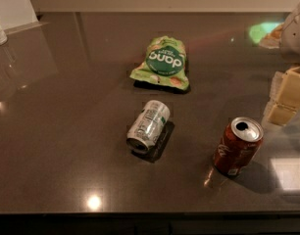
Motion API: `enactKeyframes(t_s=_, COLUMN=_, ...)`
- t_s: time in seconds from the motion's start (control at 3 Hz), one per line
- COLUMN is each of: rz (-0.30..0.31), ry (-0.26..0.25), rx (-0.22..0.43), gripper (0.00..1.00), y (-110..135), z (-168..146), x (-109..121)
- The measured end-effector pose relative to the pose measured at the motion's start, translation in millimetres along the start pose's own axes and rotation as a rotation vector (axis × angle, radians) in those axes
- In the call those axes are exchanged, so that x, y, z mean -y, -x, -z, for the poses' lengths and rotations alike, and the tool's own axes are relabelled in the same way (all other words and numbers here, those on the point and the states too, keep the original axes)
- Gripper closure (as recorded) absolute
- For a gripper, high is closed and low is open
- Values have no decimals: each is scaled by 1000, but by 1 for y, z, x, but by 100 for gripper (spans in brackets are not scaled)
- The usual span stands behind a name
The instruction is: Place 7up can upright
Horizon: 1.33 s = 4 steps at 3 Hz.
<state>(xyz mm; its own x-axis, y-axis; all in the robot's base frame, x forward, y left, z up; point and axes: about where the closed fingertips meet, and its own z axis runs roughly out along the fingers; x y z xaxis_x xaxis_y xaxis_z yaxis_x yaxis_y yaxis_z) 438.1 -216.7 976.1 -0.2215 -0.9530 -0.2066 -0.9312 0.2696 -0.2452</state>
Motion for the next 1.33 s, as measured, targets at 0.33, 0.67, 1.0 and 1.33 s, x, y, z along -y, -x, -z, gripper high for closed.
enactKeyframes(t_s=0.33, rz=0, ry=0, rx=0, gripper=0, y=0, z=0, x=0)
enactKeyframes(t_s=0.67, rz=68, ry=9, rx=25, gripper=0, y=15, z=0, x=1)
enactKeyframes(t_s=1.0, rz=190, ry=49, rx=83, gripper=0, y=49, z=-6, x=5)
enactKeyframes(t_s=1.33, rz=352, ry=114, rx=138, gripper=0, y=91, z=-20, x=2)
